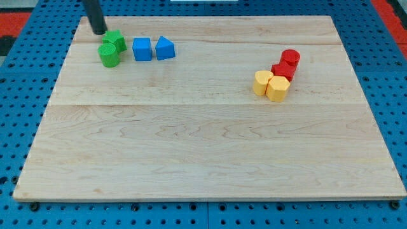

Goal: Push the green star to the top left side of the green circle

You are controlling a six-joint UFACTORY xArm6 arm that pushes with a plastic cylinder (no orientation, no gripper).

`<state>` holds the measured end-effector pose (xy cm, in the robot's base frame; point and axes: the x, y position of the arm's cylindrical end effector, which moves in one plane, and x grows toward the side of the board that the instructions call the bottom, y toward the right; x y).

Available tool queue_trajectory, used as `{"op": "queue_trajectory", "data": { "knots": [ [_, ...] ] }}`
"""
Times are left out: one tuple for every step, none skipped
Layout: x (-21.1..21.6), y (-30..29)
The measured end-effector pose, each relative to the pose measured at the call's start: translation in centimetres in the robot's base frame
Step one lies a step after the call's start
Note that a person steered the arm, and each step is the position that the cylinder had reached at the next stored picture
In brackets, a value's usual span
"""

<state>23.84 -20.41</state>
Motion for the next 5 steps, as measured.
{"op": "queue_trajectory", "data": {
  "knots": [
    [-0.7, 7.1],
    [1.1, 9.1],
    [2.0, 4.3],
    [2.0, 0.0],
    [2.0, -4.3]
  ]
}}
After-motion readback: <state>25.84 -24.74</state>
